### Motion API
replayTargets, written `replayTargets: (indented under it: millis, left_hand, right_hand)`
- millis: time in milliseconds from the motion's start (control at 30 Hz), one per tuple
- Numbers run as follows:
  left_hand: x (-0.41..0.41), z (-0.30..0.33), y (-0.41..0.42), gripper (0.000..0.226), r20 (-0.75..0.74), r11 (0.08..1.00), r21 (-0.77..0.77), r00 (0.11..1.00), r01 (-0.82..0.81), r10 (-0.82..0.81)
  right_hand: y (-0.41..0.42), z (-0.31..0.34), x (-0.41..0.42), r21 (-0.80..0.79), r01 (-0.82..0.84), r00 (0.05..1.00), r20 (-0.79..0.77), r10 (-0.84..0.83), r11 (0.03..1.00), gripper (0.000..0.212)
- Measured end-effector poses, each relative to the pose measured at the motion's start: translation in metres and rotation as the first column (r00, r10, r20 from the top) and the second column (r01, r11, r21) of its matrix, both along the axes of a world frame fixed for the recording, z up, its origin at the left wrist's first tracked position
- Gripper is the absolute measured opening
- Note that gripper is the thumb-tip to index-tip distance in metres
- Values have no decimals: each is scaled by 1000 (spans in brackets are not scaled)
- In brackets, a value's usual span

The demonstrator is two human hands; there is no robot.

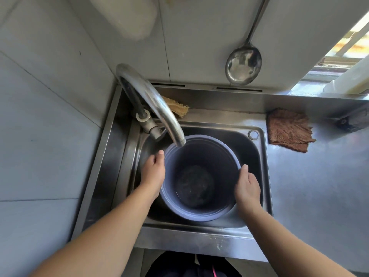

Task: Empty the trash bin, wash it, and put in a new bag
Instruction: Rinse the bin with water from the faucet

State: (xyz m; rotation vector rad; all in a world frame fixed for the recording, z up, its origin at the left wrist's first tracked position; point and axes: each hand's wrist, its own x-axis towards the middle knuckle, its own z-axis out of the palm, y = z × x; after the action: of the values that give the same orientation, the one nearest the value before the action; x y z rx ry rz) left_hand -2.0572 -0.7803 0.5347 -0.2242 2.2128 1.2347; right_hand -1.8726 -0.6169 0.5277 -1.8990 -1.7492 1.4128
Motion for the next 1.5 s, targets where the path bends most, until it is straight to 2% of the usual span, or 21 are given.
replayTargets:
  millis: [200,400,500,667,767,900,1067,1200,1300,1500]
  left_hand:
    - [-4,17,31,43,104,995,80,994,-53,45]
    - [-27,40,16,42,68,995,59,995,-81,77]
    - [-29,45,0,43,27,995,64,996,-83,81]
    - [-9,40,-9,44,40,995,66,997,-73,70]
    - [8,39,8,38,94,993,120,996,-22,11]
    - [11,44,27,40,111,990,143,994,-14,-2]
    - [-8,49,8,46,47,992,101,997,-70,65]
    - [-10,48,-13,44,35,993,99,998,-62,59]
    - [6,41,-9,41,66,995,89,997,-42,36]
    - [20,36,6,42,143,990,129,989,-64,45]
  right_hand:
    - [28,21,-7,28,141,988,-71,-139,990,48]
    - [31,45,-36,-94,44,972,-227,-64,995,38]
    - [18,47,-39,-99,10,964,-264,-37,995,30]
    - [13,39,-8,-38,-46,975,-219,37,998,37]
    - [32,39,9,23,0,987,-159,3,1000,44]
    - [50,45,4,121,24,994,-112,-10,992,38]
    - [36,46,-23,120,-40,987,-153,58,992,44]
    - [18,37,-18,82,-89,976,-190,103,993,44]
    - [23,33,-2,58,-58,986,-155,66,997,45]
    - [41,40,-4,177,-54,995,-68,67,983,47]
